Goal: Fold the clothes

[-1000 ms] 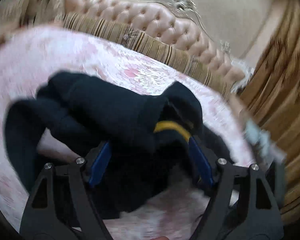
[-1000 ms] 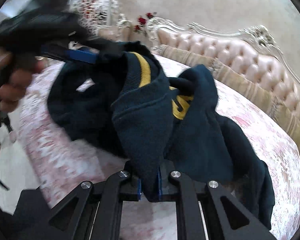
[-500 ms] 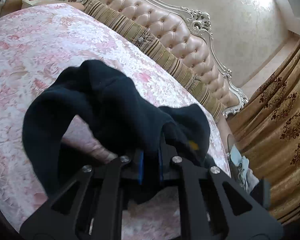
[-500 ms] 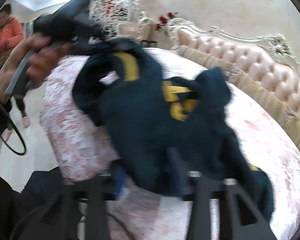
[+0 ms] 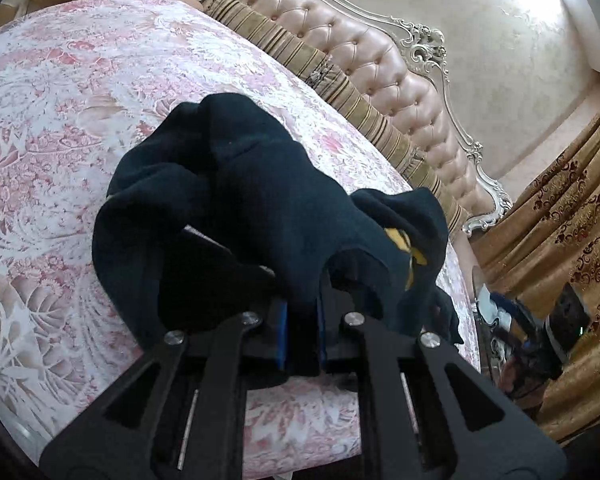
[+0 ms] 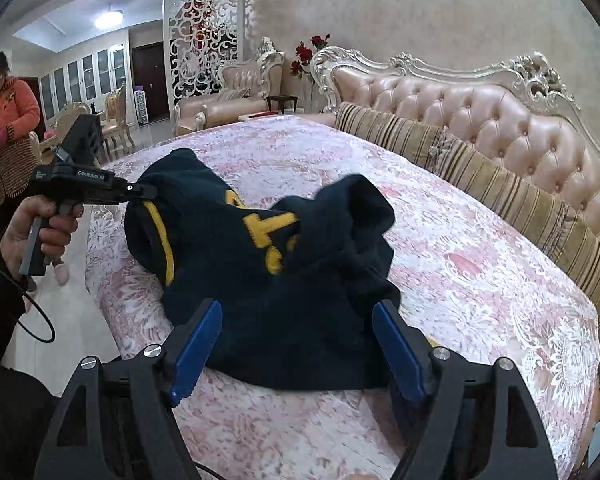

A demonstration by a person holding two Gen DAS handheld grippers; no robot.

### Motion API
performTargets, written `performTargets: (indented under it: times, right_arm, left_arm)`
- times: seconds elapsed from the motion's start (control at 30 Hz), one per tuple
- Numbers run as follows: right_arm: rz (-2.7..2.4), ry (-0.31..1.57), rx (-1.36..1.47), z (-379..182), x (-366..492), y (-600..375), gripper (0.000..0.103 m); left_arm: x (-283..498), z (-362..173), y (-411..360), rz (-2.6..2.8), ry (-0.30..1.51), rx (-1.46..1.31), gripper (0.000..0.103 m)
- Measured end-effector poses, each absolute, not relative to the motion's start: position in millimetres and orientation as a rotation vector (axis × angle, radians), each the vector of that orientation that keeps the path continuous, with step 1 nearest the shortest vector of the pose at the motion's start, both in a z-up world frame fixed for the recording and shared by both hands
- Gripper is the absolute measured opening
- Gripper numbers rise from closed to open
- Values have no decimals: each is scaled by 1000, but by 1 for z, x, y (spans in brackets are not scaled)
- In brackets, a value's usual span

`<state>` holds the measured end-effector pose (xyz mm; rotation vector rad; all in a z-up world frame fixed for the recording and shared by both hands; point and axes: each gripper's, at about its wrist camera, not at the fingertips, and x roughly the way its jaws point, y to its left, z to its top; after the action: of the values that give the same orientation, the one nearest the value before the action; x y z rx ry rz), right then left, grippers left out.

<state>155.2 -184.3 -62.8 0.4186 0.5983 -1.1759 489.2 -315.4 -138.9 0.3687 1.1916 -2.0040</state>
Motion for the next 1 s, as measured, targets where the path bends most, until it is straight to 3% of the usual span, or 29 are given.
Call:
performTargets:
  times: [0.1,0.37,0.4,0.47,0.5,0.73,1.0]
  right_arm:
    - [-1233,542,483,-64,145,-207,80]
    - [-1238,632,489,-94,185,-305,78]
    - [-1232,662,509,-102,190,-315,55]
    - [-1193,690,505,-109,198,-320,21]
    - [-1199,701,481,-109,202,-318,16]
    - [-1217,571,342,-40,209,-278,13]
    - [-1385,392,162,66,198,-231,12]
  left_arm:
    - [490,-143,-314,-2001,1199,365,13]
    - [494,-138,-304,-2016,1175,362,13]
    - [495,-137,-303,-2016,1170,363,13]
    - [498,-135,-305,-2007,1153,366,13]
    - [498,-131,-309,-2000,1136,368,13]
    - [492,-54,-374,-2039,923,311,12]
    - [363,61,-467,-2293,777,347,11]
